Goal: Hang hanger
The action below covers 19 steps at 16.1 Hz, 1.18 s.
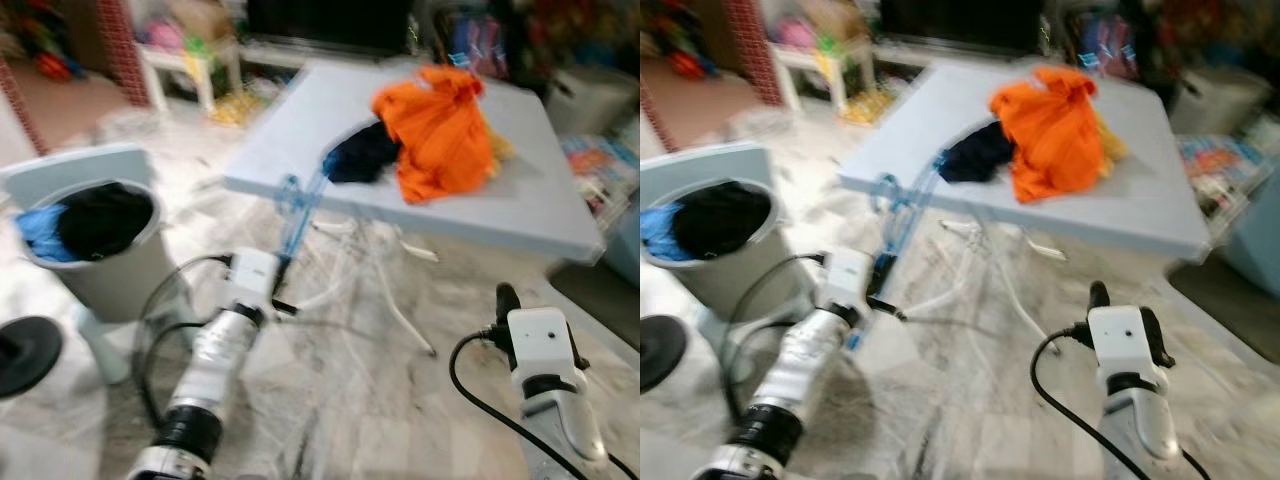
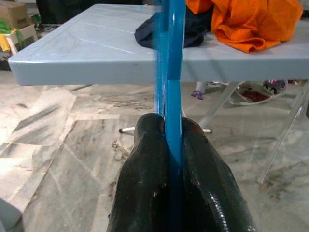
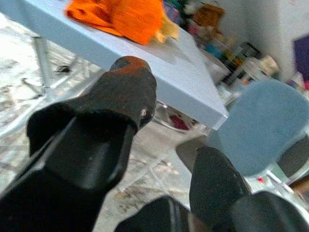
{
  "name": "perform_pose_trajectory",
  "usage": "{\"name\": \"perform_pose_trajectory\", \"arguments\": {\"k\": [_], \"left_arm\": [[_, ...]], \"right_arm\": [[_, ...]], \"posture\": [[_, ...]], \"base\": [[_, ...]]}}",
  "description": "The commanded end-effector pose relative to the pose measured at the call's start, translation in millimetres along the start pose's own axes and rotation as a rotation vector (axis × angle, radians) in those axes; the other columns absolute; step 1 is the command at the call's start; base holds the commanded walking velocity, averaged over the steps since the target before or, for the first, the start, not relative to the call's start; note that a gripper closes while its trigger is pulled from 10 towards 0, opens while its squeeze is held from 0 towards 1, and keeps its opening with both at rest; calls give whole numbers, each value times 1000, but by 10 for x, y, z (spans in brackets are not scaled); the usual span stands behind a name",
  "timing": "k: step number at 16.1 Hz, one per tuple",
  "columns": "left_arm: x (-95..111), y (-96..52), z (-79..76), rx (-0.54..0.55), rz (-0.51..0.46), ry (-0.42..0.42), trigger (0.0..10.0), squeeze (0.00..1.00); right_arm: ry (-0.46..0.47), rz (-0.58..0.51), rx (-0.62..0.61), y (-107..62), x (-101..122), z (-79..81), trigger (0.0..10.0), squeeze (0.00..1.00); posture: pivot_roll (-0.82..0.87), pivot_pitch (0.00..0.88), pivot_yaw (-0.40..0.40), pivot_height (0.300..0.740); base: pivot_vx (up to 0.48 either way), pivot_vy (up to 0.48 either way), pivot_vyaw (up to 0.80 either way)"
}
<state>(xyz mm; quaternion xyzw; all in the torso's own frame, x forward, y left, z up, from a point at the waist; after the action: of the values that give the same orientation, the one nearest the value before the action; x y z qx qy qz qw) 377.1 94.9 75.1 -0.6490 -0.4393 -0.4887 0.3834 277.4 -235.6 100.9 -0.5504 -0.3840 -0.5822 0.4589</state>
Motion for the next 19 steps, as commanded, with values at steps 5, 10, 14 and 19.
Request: {"name": "perform_pose_trajectory", "arguments": {"k": [5,10,14,19], "left_arm": [[75,94,-156,-38,-17,-20,10000,0],[0,83,-169,-38,16,-35,10000,0],[-39,73,-192,-48,32,-38,10000,0],[-59,68,-223,-59,41,-38,10000,0]], "right_arm": [[2,-27,-67,-79,-15,-61,10000,0],[-4,6,-69,-69,-88,-69,10000,0],[-14,10,-67,-44,-84,-73,10000,0],[-18,18,-67,-49,-102,-76,10000,0]], "posture": [[41,0,-33,740],[45,0,-41,740],[42,0,-42,740],[35,0,-41,740]], "base": [[0,0,0],[0,0,-133],[0,64,-791],[0,298,-800]]}}
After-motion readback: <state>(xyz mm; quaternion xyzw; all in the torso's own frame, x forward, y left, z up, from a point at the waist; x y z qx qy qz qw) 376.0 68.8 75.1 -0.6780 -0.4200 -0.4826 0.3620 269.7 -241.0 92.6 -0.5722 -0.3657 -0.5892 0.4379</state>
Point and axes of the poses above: a point about 5 cm out from each wrist's last joint towards the gripper, its own y axis pointing out of the wrist towards the gripper, its own x axis along the axis of the wrist's last joint, z = x × y, the point moved 6 cm from there along y, pointing out of the wrist towards the gripper, and after that the axes turned 15 degrees about -y, right-handed, at the moved point
